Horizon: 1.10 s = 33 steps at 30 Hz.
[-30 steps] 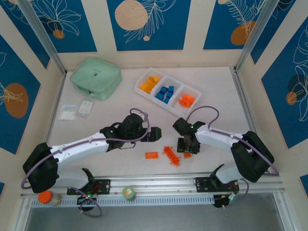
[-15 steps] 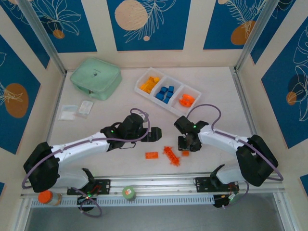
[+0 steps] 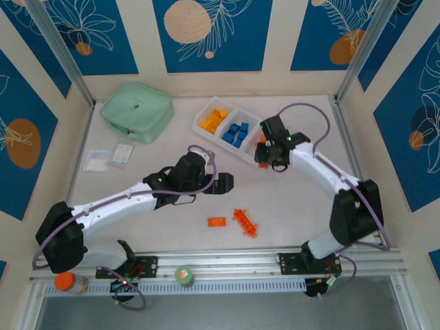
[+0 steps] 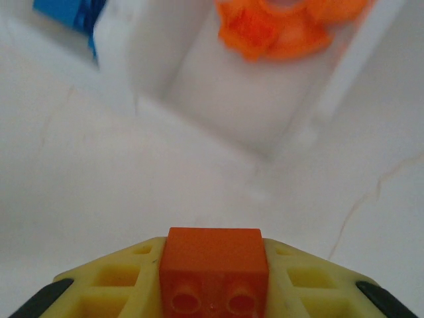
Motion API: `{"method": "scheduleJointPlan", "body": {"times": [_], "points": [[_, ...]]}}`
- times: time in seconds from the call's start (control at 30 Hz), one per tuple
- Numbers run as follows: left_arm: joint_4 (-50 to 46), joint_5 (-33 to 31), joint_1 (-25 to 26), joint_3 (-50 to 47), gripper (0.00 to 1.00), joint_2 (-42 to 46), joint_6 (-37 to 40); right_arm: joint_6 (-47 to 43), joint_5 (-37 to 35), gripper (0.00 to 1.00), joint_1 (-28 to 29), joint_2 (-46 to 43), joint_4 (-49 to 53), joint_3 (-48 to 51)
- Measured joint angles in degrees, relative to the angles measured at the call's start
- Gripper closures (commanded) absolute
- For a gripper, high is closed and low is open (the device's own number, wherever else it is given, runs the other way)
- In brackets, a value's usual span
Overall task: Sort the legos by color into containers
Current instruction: Place the lego in the container, then pick up the lego from the bottom-center of the table.
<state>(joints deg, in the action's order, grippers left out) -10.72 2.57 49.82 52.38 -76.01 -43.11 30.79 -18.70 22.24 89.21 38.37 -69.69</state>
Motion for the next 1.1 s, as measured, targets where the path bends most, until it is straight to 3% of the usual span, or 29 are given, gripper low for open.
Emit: {"method": "scheduleJointPlan", "body": {"times": [0.17, 0.23, 0.43, 0.77, 1.1], "points": [[-0.66, 0.59, -1.99, 1.18, 0.01, -1.25, 0.15, -2.47, -0.74, 0.63, -3.58, 12.33, -1.36, -11.04], [-0.72, 0.98, -2.58, 1.73, 0.01, -1.64, 0.15, -3.28, -0.83, 0.53, -4.72, 17.4, -1.29, -16.02], [-0.87, 1.9, -3.39, 2.27, 0.01, -1.97, 0.17, -4.85, -0.76, 0.42, -6.51, 25.46, -0.48, -24.2], [-0.87, 2.67, -3.58, 2.58, 0.01, -1.92, 1.05, -4.68, 1.73, 0.35, -4.04, 11.52, -1.66, -13.05], [-0.9, 4.61, -3.58, -2.19, 0.01, 3.45, 1.01, -3.48, 4.17, 0.28, 5.33, 0.9, 0.31, 1.25]]}}
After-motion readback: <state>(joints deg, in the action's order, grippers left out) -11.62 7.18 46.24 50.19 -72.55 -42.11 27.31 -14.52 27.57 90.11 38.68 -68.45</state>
